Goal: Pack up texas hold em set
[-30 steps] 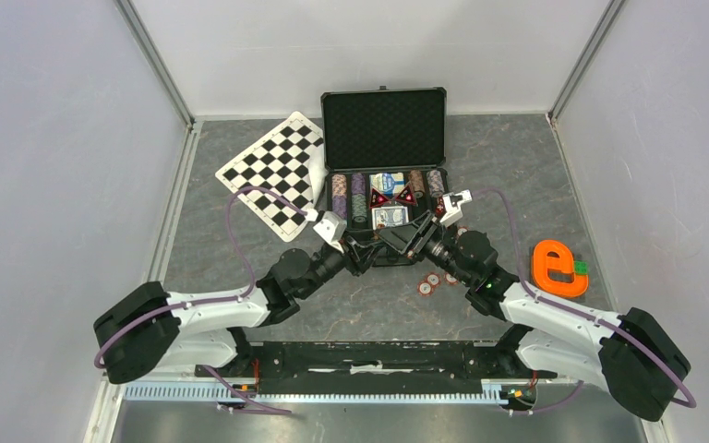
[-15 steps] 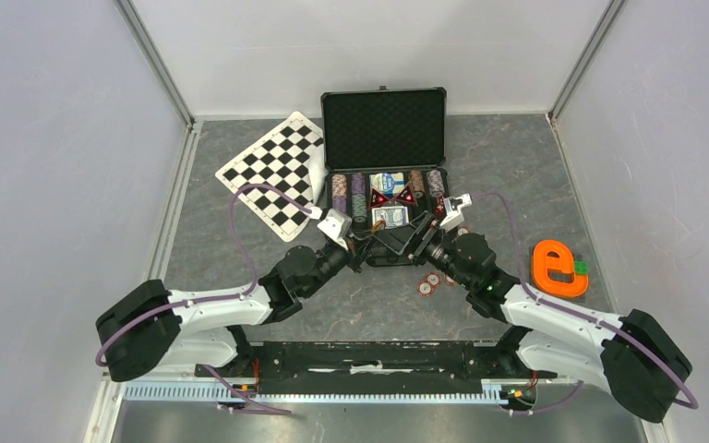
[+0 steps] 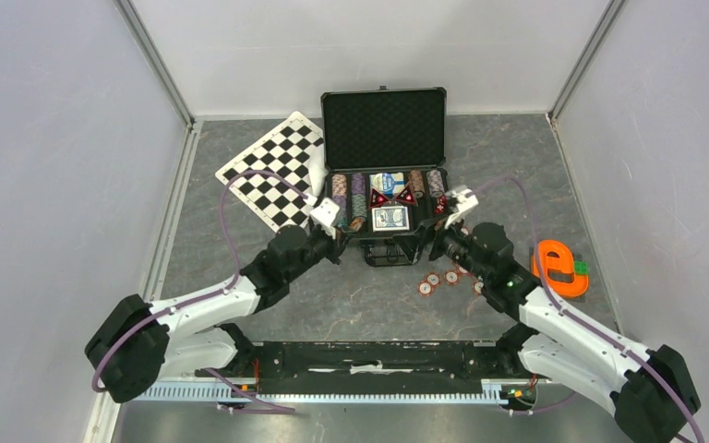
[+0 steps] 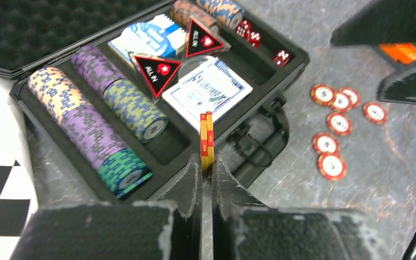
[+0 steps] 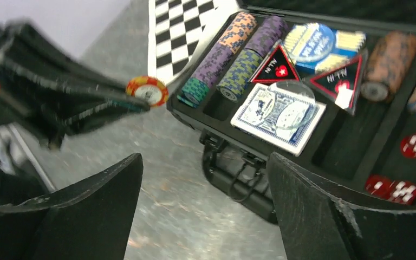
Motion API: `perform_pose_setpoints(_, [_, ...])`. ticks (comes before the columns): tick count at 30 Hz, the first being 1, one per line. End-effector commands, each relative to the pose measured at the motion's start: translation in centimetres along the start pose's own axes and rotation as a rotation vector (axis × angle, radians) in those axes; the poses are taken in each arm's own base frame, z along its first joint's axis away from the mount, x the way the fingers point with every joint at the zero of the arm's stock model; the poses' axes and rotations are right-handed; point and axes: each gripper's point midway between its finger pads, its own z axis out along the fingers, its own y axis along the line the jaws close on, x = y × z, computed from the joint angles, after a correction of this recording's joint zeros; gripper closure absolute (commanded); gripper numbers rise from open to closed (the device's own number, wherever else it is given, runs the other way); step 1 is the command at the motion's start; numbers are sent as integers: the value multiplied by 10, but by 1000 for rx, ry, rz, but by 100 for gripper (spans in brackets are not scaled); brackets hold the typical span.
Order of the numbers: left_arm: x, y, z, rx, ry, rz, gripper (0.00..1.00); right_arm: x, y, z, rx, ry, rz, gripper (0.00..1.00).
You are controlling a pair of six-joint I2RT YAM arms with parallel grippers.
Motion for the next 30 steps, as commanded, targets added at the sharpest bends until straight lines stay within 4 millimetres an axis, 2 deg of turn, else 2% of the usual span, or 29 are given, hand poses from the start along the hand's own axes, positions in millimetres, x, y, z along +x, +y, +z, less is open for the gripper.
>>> perform_pose_setpoints(1, [-3,-6,-2,203,38,151,98,-20,29,10,-223,89,-552,12])
perform_pose_setpoints(5, [0,-5,-3,262,59,300,98,-22,40,29,-356,128,-775,19])
perform_pose_setpoints(7, [1,-5,-2,280,69,354,98,-17,41,36,-433,143,-928,19])
perform_pose_setpoints(10, [6,-1,5,287,124,413,98,-17,38,49,-467,159,-1063,20])
perform_pose_setpoints(14, [8,1,13,299,148,459,98,-3,30,62,-529,257,-1154,27])
perform_pose_setpoints(17, [13,6,20,313,160,554,98,-10,20,71,-474,288,-1128,30])
perform_pose_setpoints(22, [26,19,37,353,327,596,98,-33,26,63,-416,154,-1029,36])
perform_pose_setpoints(23, [34,21,38,367,389,596,98,-36,24,61,-386,129,-1009,38])
perform_pose_setpoints(25, [35,25,45,368,458,600,98,-38,19,53,-323,106,-956,42])
perform_pose_setpoints(26, [29,28,50,356,469,603,98,-38,16,46,-293,99,-940,42])
perform_pose_setpoints(29, [31,33,57,360,542,608,98,-42,9,26,-222,59,-909,39])
perform_pose_setpoints(30, [37,34,55,370,588,609,98,-43,5,20,-188,47,-897,39])
